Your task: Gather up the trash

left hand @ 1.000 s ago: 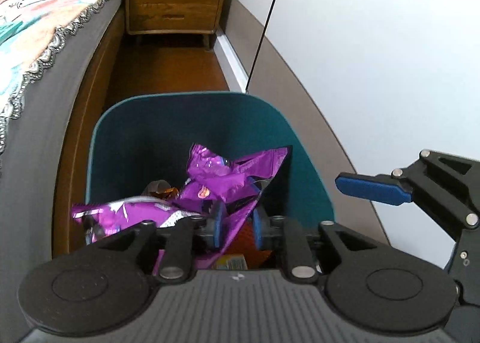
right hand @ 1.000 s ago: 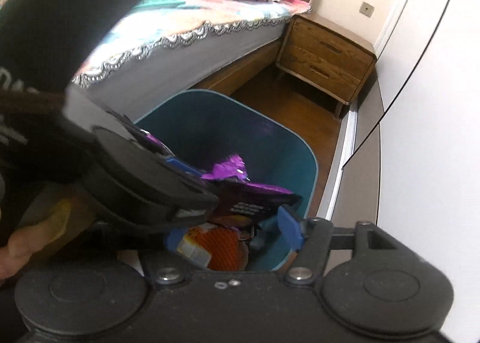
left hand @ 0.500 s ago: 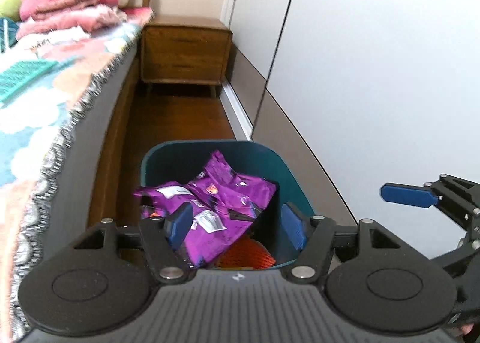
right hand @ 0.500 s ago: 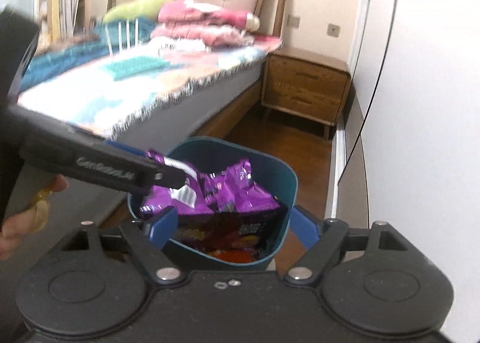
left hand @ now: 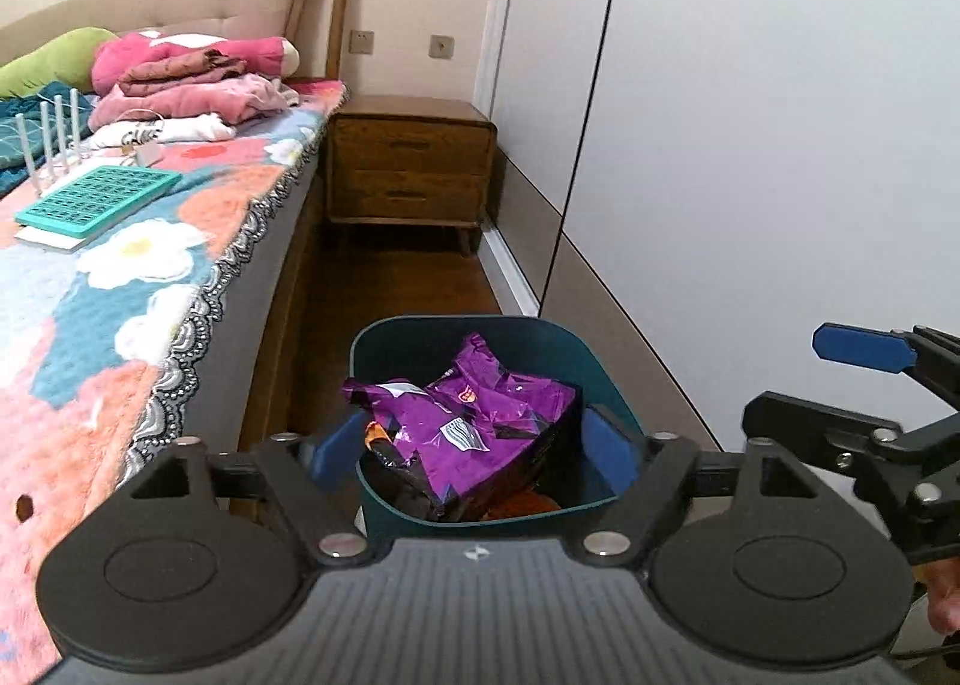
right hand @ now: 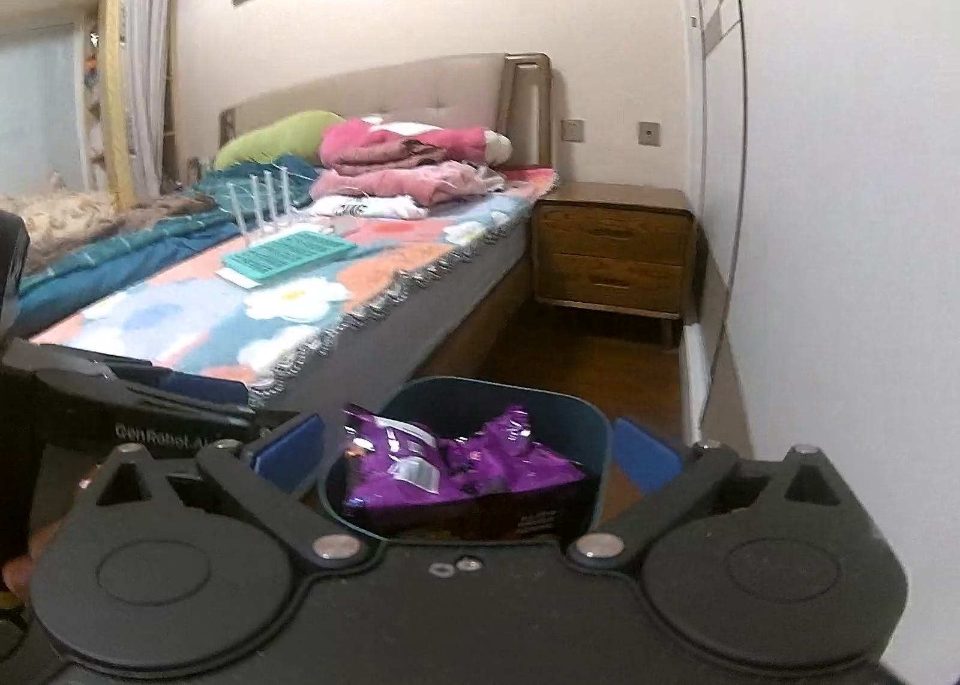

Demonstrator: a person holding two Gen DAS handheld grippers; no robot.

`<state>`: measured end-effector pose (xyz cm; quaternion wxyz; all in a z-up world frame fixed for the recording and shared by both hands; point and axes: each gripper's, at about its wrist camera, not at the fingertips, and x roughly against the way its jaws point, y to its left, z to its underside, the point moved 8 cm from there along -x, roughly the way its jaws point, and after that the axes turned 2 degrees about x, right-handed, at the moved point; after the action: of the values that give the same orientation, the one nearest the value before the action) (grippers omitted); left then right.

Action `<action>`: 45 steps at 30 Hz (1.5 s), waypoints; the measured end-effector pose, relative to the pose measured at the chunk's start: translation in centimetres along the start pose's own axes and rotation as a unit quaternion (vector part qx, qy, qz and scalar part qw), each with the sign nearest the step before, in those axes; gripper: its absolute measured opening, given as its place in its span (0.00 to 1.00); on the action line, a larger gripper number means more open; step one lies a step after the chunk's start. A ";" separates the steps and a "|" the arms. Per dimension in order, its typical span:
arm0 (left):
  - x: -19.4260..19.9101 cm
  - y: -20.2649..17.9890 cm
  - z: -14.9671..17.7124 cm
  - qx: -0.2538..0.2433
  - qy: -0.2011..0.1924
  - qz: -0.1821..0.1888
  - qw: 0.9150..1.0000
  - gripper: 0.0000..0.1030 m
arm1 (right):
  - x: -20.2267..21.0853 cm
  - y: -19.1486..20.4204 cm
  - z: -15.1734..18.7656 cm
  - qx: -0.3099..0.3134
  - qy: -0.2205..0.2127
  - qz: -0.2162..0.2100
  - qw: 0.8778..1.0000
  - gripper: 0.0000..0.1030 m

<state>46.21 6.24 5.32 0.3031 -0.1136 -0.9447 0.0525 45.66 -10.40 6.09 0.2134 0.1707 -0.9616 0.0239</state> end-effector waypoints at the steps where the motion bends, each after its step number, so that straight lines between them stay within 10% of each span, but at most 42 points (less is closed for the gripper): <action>1: 0.3 -0.1 0.1 0.001 -0.006 0.000 1.000 0.80 | 0.1 0.2 0.0 0.004 -0.004 -0.002 1.000 1.00; 10: 1.8 0.0 1.1 0.003 -0.025 0.002 1.000 0.98 | 0.6 0.8 0.3 0.011 -0.017 -0.004 1.000 1.00; 45: 2.0 2.1 1.2 0.040 -0.046 -0.023 0.998 0.98 | 0.0 0.3 2.0 -0.020 -0.023 0.026 0.999 1.00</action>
<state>44.33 8.75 5.10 0.2652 -0.0771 -0.9570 0.0889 44.72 -10.36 4.28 0.1939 0.1419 -0.9707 0.0063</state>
